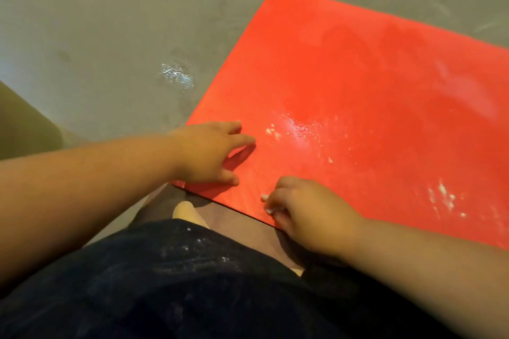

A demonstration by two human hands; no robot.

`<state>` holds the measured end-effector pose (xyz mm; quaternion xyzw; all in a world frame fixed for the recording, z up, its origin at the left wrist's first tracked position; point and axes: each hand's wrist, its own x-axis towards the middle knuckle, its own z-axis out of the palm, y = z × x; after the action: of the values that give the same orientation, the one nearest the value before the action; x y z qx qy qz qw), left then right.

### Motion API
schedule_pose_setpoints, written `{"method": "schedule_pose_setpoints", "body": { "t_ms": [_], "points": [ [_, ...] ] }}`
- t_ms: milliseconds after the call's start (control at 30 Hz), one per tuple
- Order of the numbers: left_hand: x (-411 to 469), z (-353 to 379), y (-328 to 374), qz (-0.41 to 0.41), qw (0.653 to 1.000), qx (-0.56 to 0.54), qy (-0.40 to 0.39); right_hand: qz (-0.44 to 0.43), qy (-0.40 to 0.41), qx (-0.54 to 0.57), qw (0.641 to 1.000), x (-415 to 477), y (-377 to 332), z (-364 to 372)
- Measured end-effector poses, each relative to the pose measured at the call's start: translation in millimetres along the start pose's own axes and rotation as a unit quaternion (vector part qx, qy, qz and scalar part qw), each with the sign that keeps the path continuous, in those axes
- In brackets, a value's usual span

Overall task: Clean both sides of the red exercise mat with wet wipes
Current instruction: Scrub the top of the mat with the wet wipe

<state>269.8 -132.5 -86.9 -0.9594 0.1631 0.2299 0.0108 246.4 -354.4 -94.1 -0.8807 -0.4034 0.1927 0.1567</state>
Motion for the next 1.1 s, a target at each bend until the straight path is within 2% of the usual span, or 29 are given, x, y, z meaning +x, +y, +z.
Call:
{"method": "schedule_pose_setpoints", "body": {
  "t_ms": [67, 167, 233, 333, 400, 567, 633, 800, 867, 1033, 1100],
  "points": [
    [5, -12, 11, -0.002, 0.996, 0.018, -0.087, 0.074, 0.017, -0.032, 0.997, 1, 25, -12],
    [9, -8, 14, -0.018, 0.992, 0.022, -0.127, 0.163, 0.07, -0.052, 0.983, -5, 42, -20],
    [9, -6, 14, -0.02, 0.99, 0.019, -0.136, 0.128, 0.044, -0.047, 0.99, -11, 24, -14],
    [10, -12, 14, -0.015, 0.989, 0.031, -0.146, 0.022, -0.01, -0.027, 0.999, -23, -10, -1],
    [13, -16, 15, -0.013, 0.986, 0.054, -0.159, 0.023, -0.013, -0.035, 0.999, -21, 3, -7],
    [21, -22, 19, -0.003, 0.984, 0.089, -0.155, 0.205, 0.087, -0.044, 0.974, -15, 65, -34],
    [22, -21, 20, -0.005, 0.983, 0.091, -0.158, 0.186, 0.074, -0.04, 0.979, -16, 57, -26],
    [23, -20, 20, -0.016, 0.985, 0.082, -0.154, 0.013, -0.03, 0.016, 0.999, -23, -4, 2],
    [23, -19, 19, -0.019, 0.986, 0.073, -0.152, 0.004, -0.063, 0.019, 0.998, -25, 0, -4],
    [24, -19, 16, -0.02, 0.986, 0.068, -0.149, 0.188, -0.06, 0.023, 0.98, -20, 54, -29],
    [25, -18, 15, -0.021, 0.986, 0.07, -0.151, 0.193, -0.018, -0.007, 0.981, -16, 54, -27]
  ]
}}
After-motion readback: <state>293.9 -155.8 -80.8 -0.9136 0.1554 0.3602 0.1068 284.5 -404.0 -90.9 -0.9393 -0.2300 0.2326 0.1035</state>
